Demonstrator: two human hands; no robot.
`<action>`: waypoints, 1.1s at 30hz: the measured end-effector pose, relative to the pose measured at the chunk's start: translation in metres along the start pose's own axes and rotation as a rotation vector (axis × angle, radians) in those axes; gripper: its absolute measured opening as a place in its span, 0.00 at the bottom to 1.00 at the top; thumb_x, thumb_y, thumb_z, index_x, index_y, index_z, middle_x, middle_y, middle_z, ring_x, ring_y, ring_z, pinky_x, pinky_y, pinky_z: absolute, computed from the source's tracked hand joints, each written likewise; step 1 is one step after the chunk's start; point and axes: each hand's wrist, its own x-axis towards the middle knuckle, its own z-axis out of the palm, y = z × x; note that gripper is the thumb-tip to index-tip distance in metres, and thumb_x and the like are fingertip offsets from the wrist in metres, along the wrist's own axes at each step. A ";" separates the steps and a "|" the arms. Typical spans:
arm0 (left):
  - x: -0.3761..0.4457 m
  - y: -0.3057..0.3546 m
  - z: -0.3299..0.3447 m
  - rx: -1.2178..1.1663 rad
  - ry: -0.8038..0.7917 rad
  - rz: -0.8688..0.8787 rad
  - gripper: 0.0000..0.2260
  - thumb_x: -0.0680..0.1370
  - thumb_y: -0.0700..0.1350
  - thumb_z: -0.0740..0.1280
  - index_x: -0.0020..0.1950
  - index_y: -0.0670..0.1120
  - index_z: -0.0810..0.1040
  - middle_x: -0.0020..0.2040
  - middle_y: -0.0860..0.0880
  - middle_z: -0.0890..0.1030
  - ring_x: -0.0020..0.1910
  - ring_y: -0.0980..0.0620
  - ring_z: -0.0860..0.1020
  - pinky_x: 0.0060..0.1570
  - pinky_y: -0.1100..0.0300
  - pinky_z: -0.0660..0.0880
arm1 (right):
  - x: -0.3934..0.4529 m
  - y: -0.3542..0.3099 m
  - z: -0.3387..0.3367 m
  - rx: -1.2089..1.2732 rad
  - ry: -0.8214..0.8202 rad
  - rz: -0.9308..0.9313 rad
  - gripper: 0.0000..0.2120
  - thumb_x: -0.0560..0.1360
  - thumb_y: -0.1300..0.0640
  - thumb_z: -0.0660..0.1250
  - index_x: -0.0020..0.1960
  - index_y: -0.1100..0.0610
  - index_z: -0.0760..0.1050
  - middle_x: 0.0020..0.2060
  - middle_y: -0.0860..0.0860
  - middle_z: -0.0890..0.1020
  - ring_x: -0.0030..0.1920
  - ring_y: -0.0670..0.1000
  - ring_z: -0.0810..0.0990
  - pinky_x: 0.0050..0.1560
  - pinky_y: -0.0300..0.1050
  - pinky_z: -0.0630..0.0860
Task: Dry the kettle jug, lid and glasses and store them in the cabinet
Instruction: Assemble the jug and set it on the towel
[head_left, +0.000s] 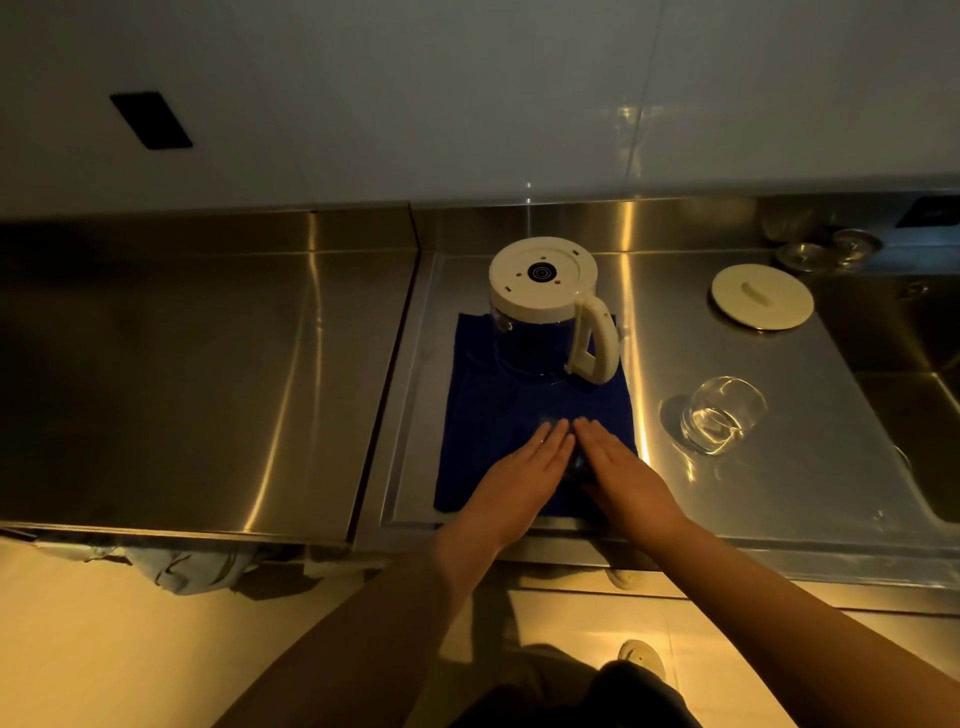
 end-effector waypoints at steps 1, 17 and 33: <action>-0.004 -0.004 0.003 0.001 -0.016 -0.019 0.38 0.76 0.32 0.63 0.77 0.43 0.42 0.78 0.45 0.42 0.76 0.47 0.45 0.71 0.58 0.55 | 0.001 0.001 0.003 -0.033 -0.018 -0.023 0.34 0.77 0.54 0.63 0.75 0.51 0.47 0.75 0.51 0.54 0.74 0.49 0.53 0.69 0.39 0.49; 0.016 -0.005 0.008 0.302 -0.089 -0.111 0.41 0.76 0.43 0.66 0.76 0.42 0.38 0.78 0.41 0.45 0.76 0.42 0.45 0.71 0.46 0.40 | 0.018 -0.003 -0.004 -0.224 -0.065 0.024 0.36 0.75 0.54 0.67 0.75 0.55 0.50 0.74 0.53 0.59 0.73 0.52 0.56 0.70 0.43 0.59; 0.022 -0.001 0.009 0.039 0.075 -0.136 0.35 0.81 0.50 0.58 0.73 0.42 0.34 0.78 0.43 0.45 0.76 0.46 0.46 0.71 0.56 0.39 | 0.024 0.004 -0.040 -0.132 0.049 -0.323 0.27 0.67 0.61 0.74 0.64 0.62 0.71 0.61 0.59 0.75 0.63 0.58 0.73 0.61 0.47 0.71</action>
